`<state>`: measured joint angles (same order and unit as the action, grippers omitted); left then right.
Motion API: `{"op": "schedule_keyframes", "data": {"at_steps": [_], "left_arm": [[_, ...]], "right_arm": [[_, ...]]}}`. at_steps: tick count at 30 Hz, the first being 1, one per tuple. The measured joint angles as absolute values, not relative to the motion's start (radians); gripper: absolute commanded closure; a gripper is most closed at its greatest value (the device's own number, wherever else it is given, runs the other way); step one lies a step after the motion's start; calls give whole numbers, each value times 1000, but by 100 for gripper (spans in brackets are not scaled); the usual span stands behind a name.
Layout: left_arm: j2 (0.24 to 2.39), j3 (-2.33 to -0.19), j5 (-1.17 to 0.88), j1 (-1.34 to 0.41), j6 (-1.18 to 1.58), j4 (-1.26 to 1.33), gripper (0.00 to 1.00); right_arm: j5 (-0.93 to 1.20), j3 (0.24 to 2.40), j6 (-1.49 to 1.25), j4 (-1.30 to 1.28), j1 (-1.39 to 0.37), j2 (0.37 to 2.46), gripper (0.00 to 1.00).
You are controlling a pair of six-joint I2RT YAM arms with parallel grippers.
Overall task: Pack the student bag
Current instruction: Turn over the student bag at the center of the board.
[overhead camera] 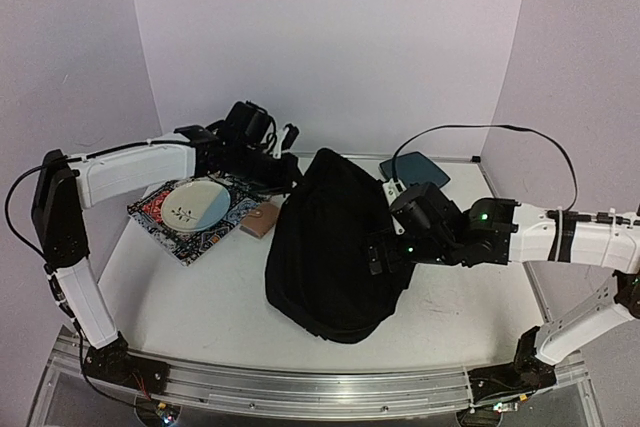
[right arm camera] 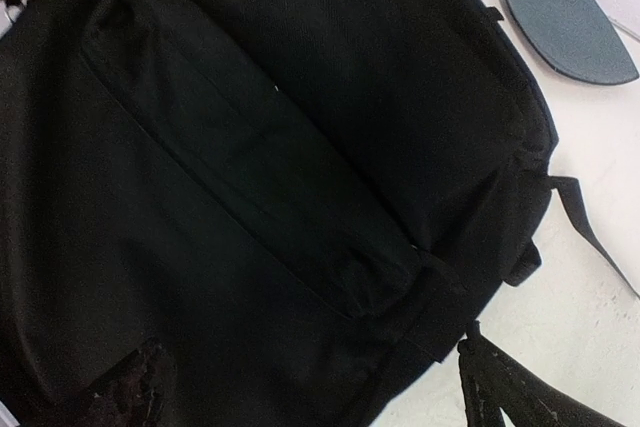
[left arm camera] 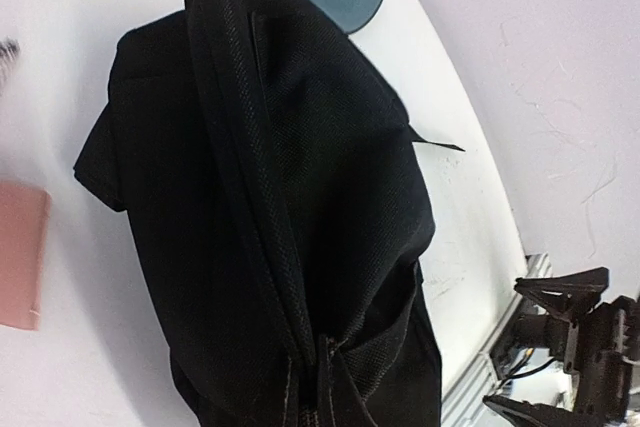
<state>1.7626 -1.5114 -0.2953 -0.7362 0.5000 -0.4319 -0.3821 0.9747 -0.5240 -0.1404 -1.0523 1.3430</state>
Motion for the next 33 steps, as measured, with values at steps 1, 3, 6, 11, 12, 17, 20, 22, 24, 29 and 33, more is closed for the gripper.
{"op": "schedule_keyframes", "data": {"at_steps": [1,3,6,11,12,17,20,22,24,29,33], "left_arm": [[1763,-1563,-283,-735,468,-485,100],[1763,-1653,-269,-734,413,-570,100],[1768,-1799,-239,-734,331,-691,100],[1793,-2001,-203,-736,233,-834,100],[1802,-2034,-196,-739,215,-853,100],[1833,-2069,-144,-799,158,-886,100],[1855,-2055,-128,-878,154,-867,100],[1873,-2044,-130,-940,157,-846,99],[1904,-2035,-138,-1008,159,-820,95],[1980,-1997,-169,-1126,190,-759,79],[1995,-1929,-199,-1171,233,-707,59]], "right_arm": [[-383,973,-533,-138,-1052,1347,2],[-385,963,-548,-130,-1052,1349,2],[-402,941,-570,-117,-1052,1349,2],[-448,906,-604,-104,-1052,1337,2],[-461,899,-611,-103,-1052,1329,2],[-520,858,-649,-79,-1052,1255,2],[-547,823,-667,-69,-1052,1196,2],[-566,796,-678,-67,-1052,1144,2],[-587,768,-684,-65,-1052,1084,2],[-638,732,-694,-88,-1052,922,2],[-654,731,-693,-123,-1052,850,2]]}}
